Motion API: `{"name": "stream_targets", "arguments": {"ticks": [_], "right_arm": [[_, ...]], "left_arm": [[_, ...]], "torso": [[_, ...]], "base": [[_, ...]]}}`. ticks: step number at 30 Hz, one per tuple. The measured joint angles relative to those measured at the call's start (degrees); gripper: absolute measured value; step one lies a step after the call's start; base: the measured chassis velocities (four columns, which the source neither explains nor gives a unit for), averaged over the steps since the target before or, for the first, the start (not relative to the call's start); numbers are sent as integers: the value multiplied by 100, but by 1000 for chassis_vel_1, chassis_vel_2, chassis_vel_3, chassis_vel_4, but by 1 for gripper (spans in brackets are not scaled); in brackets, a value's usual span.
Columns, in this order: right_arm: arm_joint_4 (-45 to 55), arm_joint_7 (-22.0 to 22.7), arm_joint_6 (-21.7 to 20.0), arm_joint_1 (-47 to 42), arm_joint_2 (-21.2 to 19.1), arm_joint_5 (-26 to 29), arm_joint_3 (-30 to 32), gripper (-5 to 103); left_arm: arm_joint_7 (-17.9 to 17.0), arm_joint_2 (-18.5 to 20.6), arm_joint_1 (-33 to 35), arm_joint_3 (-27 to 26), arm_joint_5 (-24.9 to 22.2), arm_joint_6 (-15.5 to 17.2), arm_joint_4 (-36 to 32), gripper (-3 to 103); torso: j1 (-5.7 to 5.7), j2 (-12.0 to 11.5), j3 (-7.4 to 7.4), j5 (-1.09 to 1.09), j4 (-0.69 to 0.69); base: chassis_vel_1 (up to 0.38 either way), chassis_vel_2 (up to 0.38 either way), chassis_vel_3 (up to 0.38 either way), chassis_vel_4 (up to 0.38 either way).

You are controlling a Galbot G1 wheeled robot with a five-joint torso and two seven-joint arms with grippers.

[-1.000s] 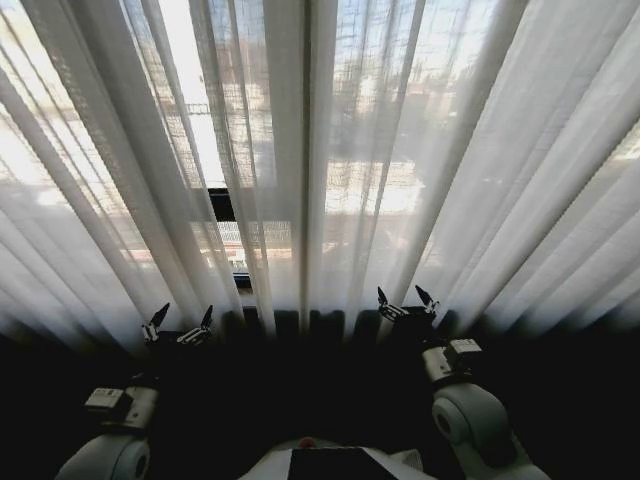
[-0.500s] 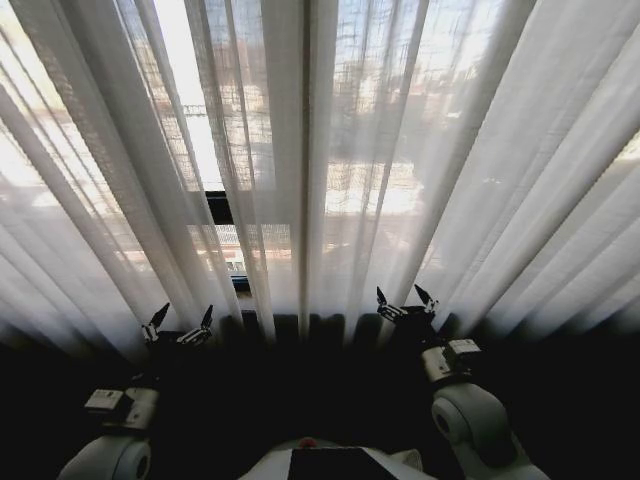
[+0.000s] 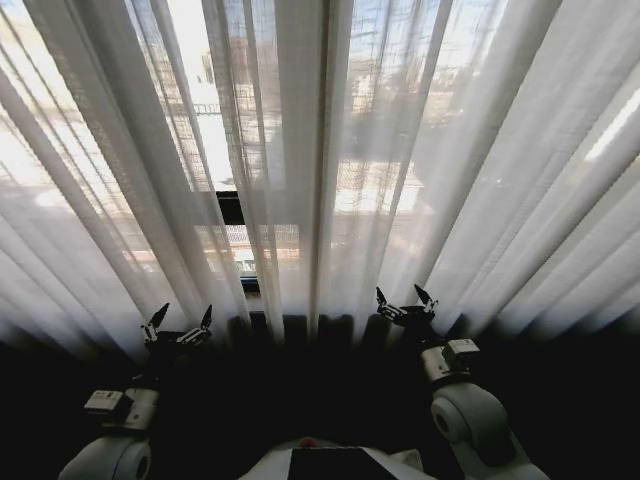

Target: Open the curtains by pulling them apart, changing their state from closed to fully open.

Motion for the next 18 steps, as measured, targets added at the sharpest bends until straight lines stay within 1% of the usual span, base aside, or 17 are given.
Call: {"name": "stream_targets", "arguments": {"ticks": [6, 10, 15, 17, 18], "right_arm": [[-3, 2, 4, -2, 15, 1, -5, 100], [-7, 4, 8, -8, 15, 2, -5, 100], [-35, 3, 9, -25, 19, -130, -25, 100], [-44, 3, 9, -33, 27, -173, -54, 100], [-45, 3, 9, -35, 32, -182, -73, 100]], "left_arm": [[0, 6, 1, -1, 0, -1, -1, 100], [1, 9, 3, -1, 0, -11, -2, 100], [1, 16, 7, -8, 0, -30, 14, 100], [1, 18, 11, -14, -1, -37, 16, 100], [0, 21, 13, -16, -4, -40, 18, 100]], "torso": [[1, 0, 0, -2, 0], [1, 0, 0, 2, 0], [1, 0, 0, -2, 1], [1, 0, -1, -1, 0], [1, 0, -1, -5, 0]], "base": [[265, 255, -264, -280], [332, 332, -345, -357], [309, 316, -305, -290], [244, 220, -192, -212], [141, 159, -114, -154]]}}
